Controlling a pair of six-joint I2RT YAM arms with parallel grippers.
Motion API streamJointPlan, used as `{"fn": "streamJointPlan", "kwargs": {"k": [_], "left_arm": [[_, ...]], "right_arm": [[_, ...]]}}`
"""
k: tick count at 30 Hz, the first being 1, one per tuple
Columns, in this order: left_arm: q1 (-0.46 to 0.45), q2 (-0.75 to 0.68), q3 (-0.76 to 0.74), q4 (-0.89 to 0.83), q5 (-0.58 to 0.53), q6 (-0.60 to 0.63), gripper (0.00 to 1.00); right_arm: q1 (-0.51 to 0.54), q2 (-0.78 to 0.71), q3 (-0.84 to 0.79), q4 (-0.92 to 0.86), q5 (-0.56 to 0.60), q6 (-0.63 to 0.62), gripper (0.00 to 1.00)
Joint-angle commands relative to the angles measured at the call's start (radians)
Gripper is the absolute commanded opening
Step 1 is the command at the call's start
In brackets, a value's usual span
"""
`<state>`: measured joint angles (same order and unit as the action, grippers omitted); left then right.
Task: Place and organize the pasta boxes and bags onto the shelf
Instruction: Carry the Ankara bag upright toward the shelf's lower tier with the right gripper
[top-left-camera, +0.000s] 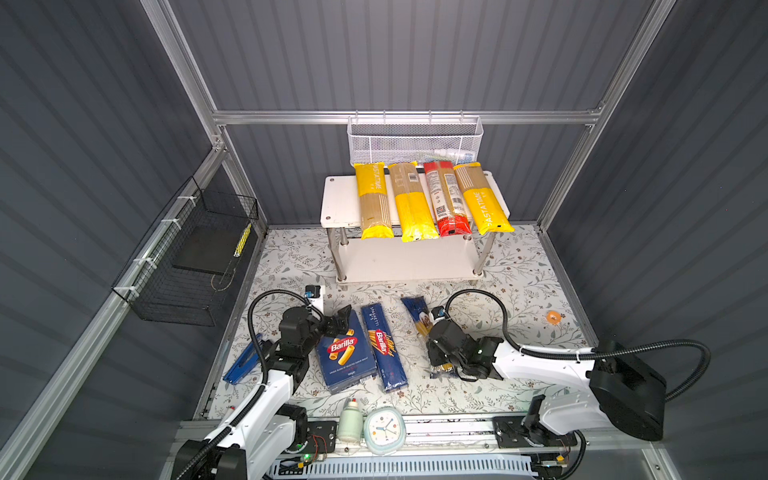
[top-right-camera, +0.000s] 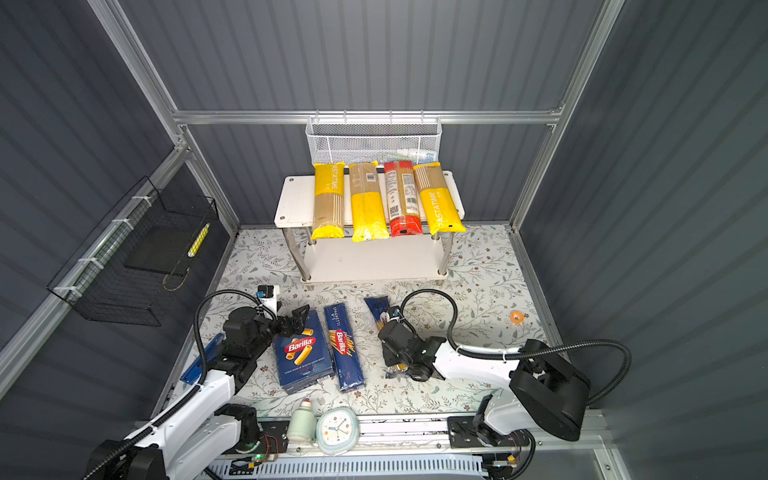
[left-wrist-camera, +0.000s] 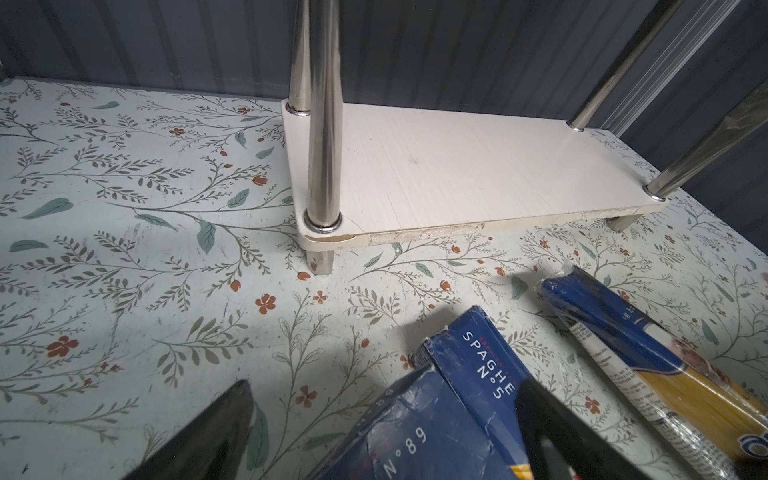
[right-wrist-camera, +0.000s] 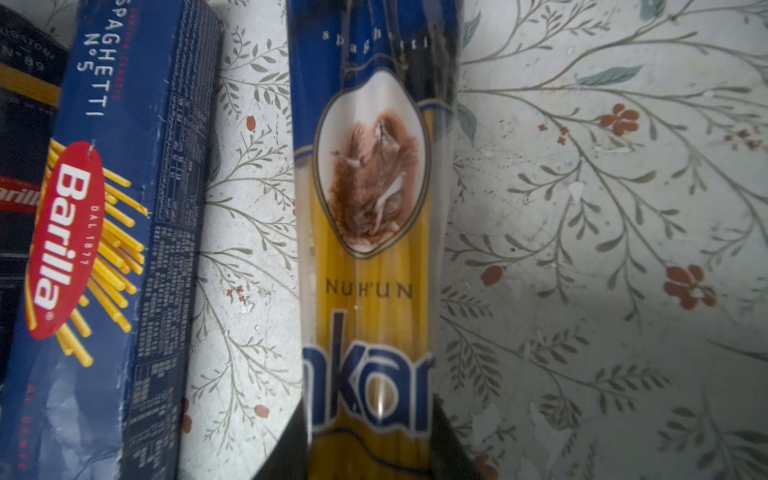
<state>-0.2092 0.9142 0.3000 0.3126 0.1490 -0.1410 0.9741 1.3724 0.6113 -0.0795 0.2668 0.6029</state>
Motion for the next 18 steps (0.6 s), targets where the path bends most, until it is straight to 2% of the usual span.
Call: {"fn": "streamJointPlan", "kwargs": {"k": [1,11,18], "left_arm": [[-0.006,-0.005,0.021,-0.006,0.002,0.021,0.99],[-0.006,-0.018,0.012,0.008,0.038,0.032,0.99],[-0.006,0.003,-0.005,0.093,0.158,-0.015,0.99]], "right_arm": [[0.000,-0.051,0.007,0.061,0.053,0.015,0.06],[-0.010,-0.170,-0.018,-0.007,0.082,0.025,0.04],[-0.035,-0.292,-0.023,-0.082,0.105,0.020,0.01]]}}
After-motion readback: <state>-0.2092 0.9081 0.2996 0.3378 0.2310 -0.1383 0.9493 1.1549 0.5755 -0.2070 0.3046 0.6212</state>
